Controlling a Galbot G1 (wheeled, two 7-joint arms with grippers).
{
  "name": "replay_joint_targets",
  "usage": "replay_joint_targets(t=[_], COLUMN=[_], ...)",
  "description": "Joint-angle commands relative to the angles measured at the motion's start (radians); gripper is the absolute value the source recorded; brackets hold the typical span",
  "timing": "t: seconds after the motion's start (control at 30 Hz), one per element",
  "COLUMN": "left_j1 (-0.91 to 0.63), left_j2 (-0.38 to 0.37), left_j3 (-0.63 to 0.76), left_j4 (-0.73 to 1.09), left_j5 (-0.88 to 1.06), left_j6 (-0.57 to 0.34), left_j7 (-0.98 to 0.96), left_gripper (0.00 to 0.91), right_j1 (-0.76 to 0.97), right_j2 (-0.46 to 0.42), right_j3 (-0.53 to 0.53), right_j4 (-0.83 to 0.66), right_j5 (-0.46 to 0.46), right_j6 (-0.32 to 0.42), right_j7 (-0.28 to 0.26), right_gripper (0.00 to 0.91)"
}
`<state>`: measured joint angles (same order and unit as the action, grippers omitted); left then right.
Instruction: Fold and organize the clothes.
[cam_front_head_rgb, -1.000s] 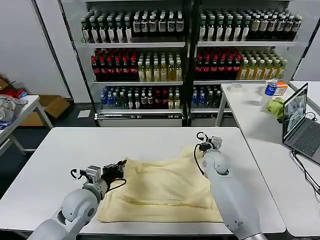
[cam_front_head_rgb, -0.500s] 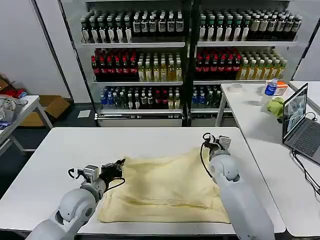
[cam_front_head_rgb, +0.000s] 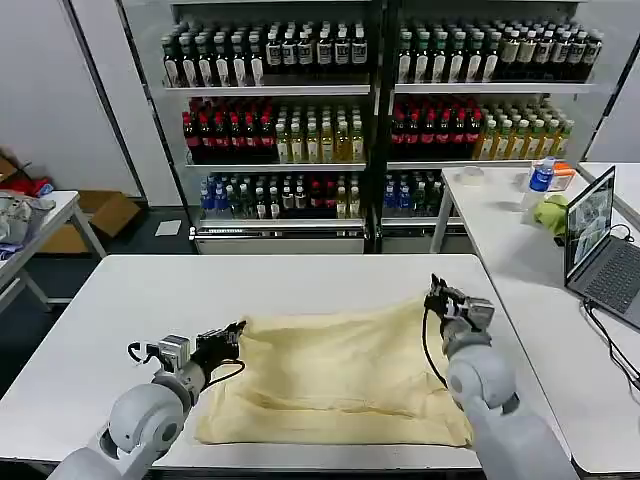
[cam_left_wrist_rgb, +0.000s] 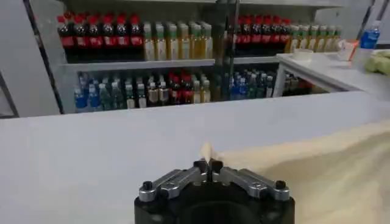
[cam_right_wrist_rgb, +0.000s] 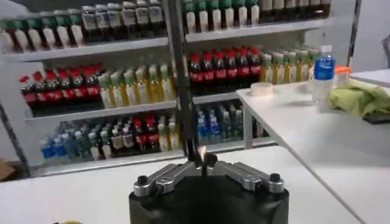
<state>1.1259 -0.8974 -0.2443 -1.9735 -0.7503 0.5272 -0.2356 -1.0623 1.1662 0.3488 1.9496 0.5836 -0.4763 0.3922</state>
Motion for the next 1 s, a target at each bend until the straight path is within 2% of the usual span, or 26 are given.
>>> replay_joint_targets(t=[0.03,0.43,1.0], left_j1=[0.11,0.254,0.409], left_j2=[0.009,0.013,-0.02], left_j3=[-0.041,-0.078,-0.147], left_j4=[-0.068,-0.134,-0.175], left_j5=[0.004,0.06,0.159], left_j6=[-0.01,-0.054,-0.049], left_j7=[-0.002,-0.018,-0.015], left_gripper=[0.06,0.04,0.03], right_j1=[-0.233,-0.382,-0.429], right_j2=[-0.021,0.018,0.04], right_j3=[0.086,0.107,0.115], right_j4=[0.18,0.23,0.226], right_j5=[-0.022,-0.076,-0.076], right_j6=[0.016,0.015,-0.011], right_j7=[-0.042,-0.06,-0.044], right_gripper=[0.0,0.0,0.0])
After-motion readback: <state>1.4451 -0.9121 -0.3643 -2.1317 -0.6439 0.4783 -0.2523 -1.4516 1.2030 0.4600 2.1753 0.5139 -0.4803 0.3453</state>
